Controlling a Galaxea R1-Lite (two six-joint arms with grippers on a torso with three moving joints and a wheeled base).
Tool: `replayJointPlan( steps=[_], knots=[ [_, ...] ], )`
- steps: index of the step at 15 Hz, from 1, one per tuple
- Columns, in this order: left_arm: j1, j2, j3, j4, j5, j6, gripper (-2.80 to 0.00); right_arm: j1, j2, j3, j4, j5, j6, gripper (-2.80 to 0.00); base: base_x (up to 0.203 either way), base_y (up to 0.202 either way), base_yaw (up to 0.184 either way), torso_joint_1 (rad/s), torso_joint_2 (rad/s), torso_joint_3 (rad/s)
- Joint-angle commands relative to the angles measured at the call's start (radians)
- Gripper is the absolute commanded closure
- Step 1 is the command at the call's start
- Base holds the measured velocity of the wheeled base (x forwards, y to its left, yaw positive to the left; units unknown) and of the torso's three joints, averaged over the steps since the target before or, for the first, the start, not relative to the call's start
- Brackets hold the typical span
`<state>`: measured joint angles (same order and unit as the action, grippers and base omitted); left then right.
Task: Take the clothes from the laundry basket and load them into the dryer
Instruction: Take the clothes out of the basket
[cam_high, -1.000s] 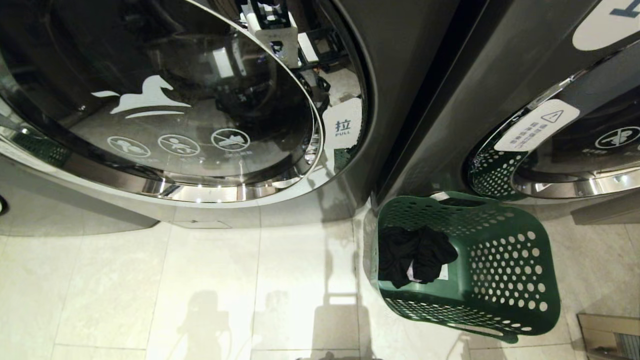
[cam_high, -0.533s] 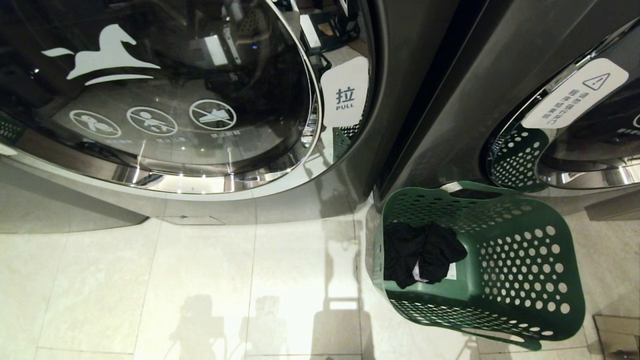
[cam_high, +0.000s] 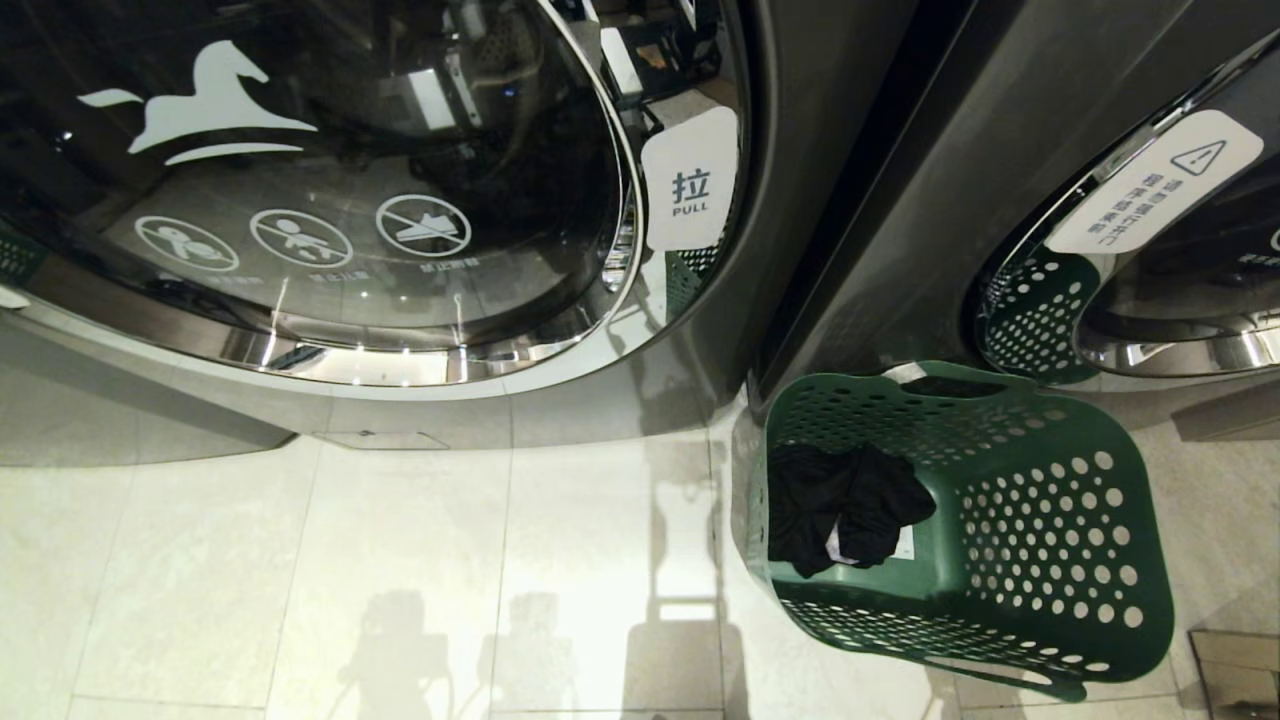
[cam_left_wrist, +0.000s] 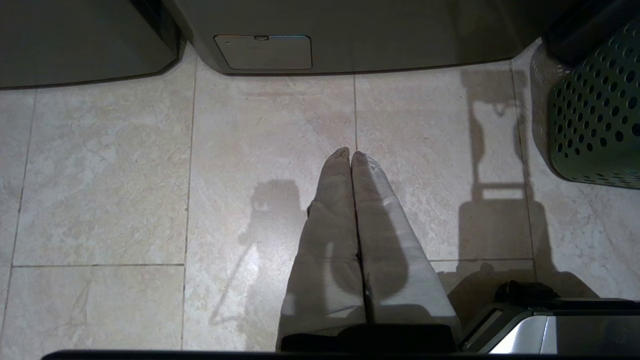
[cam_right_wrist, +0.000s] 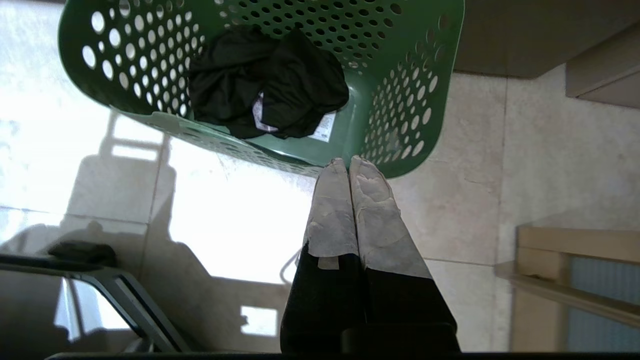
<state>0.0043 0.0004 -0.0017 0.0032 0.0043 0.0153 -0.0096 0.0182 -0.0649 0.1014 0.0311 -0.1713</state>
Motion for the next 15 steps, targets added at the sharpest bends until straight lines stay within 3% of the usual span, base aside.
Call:
replayJointPlan(
  steps=[1,5,9,10,15],
  knots=[
    [0.000,0.000,0.000,0.000,0.000,0.000,0.00,0.000,0.075,-0.100,0.042,0.016,-0.026,0.00,0.000,0.000,0.000,0.000,0.00,0.000],
    [0.000,0.000,0.000,0.000,0.000,0.000,0.00,0.000,0.553,-0.359,0.104,0.105,0.057,0.00,0.000,0.000,0.000,0.000,0.00,0.000],
    [0.000,0.000,0.000,0.000,0.000,-0.002,0.00,0.001,1.034,-0.469,0.075,0.171,0.187,0.00,0.000,0.000,0.000,0.000,0.00,0.000],
    [0.000,0.000,0.000,0.000,0.000,-0.002,0.00,0.000,1.125,-0.475,0.040,0.181,0.206,-2.80,0.000,0.000,0.000,0.000,0.00,0.000],
    [0.000,0.000,0.000,0.000,0.000,-0.002,0.00,0.000,1.414,-0.408,-0.231,0.167,0.267,-2.80,0.000,0.000,0.000,0.000,0.00,0.000]
  ],
)
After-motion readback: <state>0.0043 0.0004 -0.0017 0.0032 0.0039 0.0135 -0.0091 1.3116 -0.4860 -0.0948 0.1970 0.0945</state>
